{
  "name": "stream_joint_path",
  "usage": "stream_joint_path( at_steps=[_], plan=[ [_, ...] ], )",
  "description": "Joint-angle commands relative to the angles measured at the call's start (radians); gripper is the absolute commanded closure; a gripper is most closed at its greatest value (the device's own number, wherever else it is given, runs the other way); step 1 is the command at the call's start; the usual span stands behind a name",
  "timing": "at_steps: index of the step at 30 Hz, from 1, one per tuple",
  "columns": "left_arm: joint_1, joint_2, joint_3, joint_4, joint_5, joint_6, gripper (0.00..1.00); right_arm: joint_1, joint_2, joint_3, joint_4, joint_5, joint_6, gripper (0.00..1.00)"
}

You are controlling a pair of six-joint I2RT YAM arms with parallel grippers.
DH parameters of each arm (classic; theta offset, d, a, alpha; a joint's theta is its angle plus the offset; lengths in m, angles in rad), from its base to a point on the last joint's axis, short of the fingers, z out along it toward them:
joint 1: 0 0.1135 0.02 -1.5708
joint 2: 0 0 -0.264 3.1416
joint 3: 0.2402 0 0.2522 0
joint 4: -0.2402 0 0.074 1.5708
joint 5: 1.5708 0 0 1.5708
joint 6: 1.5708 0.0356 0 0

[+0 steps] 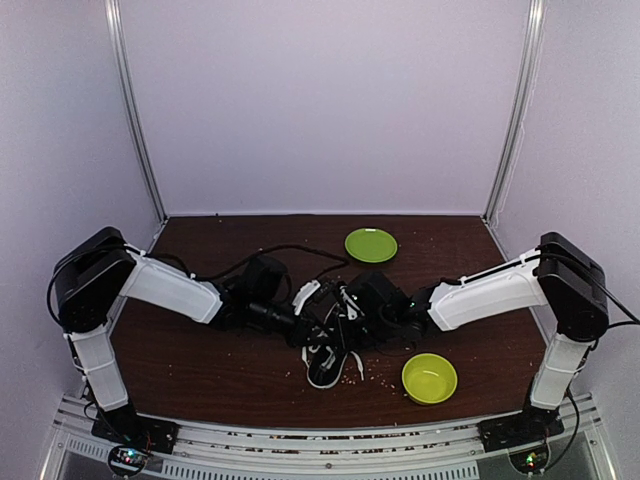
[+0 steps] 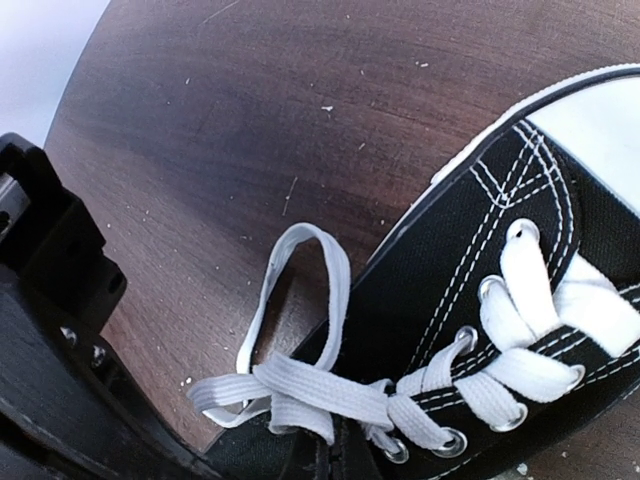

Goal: Tie the shoes

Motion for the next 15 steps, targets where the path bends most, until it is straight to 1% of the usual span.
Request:
stream_joint_path(
  at_steps=[1, 2, 4, 8, 13, 15],
  plan=[
    [0.004, -0.087, -0.002, -0.061, -0.112, 0.048, 0.89, -0.001, 0.025, -0.026, 0.003, 0.048, 0.016, 1.00],
    [0.010, -0.105, -0.004, -0.084, -0.189, 0.051, 0.81, -0.001, 0.023, -0.030, 0.005, 0.047, 0.017, 1.00],
    [0.023, -0.111, 0.002, -0.137, -0.271, 0.064, 0.72, -0.001, 0.016, -0.043, 0.009, 0.048, 0.019, 1.00],
    [0.040, -0.076, 0.021, -0.202, -0.309, 0.066, 0.71, 0.000, 0.006, -0.056, 0.012, 0.050, 0.022, 1.00],
    [0.040, -0.039, 0.041, -0.197, -0.227, 0.063, 0.71, -0.001, 0.006, -0.063, 0.015, 0.050, 0.025, 1.00],
    [0.040, -0.035, 0.035, -0.177, -0.192, 0.061, 0.69, -0.001, 0.006, -0.064, 0.015, 0.050, 0.027, 1.00]
  ],
)
